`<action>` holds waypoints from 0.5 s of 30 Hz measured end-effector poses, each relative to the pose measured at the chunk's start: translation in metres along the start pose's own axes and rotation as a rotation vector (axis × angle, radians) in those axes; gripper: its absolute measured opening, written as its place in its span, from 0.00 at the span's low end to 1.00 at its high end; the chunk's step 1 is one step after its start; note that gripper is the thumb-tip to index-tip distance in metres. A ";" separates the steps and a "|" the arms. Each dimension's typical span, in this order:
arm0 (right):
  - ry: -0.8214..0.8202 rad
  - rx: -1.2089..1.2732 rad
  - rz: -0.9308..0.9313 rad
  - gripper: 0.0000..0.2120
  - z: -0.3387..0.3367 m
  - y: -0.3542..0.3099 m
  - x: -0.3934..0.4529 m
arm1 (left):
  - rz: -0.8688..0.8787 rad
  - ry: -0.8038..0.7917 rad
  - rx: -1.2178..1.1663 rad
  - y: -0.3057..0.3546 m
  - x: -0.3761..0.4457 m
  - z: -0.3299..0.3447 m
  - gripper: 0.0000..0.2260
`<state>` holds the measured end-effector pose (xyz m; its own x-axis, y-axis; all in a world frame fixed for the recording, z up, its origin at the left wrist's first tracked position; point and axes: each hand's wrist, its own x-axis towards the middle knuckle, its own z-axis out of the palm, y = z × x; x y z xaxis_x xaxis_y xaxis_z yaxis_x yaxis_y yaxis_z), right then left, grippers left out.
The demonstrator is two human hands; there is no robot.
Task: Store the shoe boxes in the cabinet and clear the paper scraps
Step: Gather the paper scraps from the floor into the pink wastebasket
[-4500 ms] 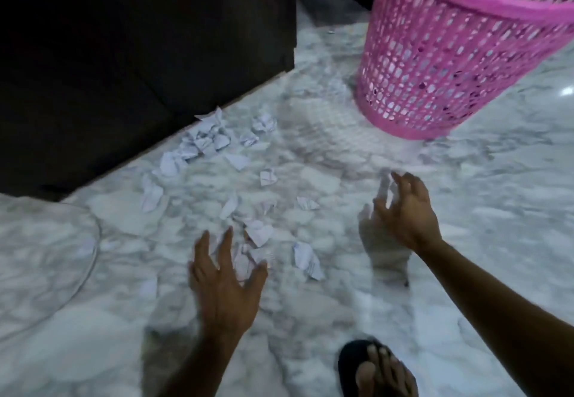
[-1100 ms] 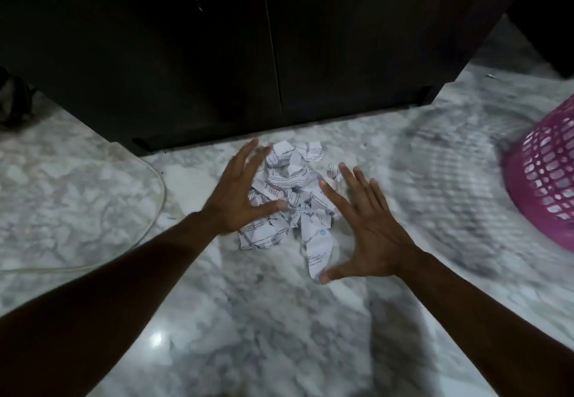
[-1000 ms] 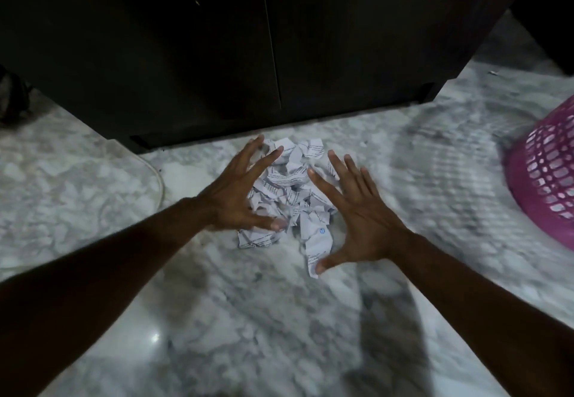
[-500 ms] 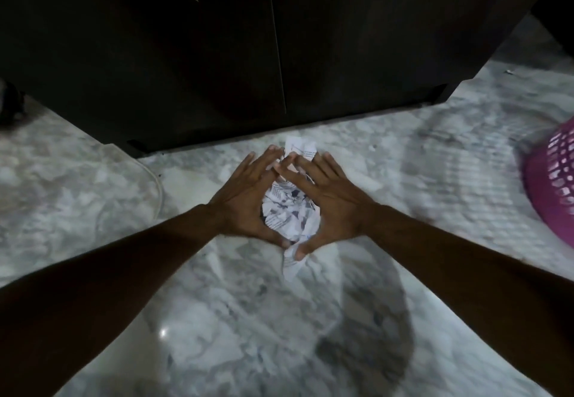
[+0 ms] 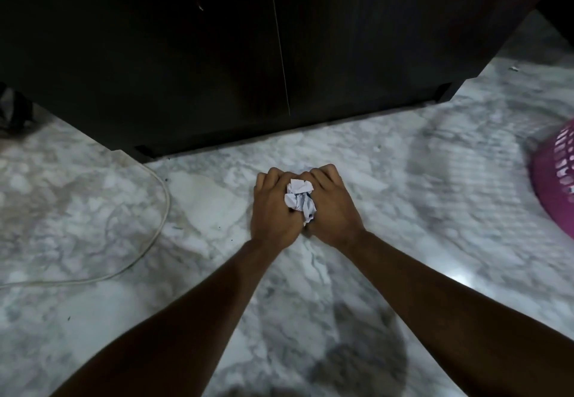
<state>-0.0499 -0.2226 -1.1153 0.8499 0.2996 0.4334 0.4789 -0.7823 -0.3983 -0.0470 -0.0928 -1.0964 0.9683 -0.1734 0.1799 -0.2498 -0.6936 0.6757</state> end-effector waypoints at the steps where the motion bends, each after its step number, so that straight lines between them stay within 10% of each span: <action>1: 0.011 -0.003 0.005 0.10 -0.001 -0.001 0.001 | -0.041 0.000 -0.047 0.004 -0.002 0.000 0.07; 10: 0.132 0.141 0.075 0.07 -0.017 -0.015 0.003 | -0.190 0.161 -0.174 0.031 -0.006 0.004 0.14; 15: 0.179 0.218 0.201 0.03 -0.055 0.004 -0.022 | -0.113 0.127 -0.204 0.060 -0.008 0.028 0.02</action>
<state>-0.0791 -0.2624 -1.0816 0.8894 0.0358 0.4558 0.3578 -0.6749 -0.6453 -0.0696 -0.1527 -1.0768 0.9846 -0.0045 0.1750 -0.1490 -0.5464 0.8242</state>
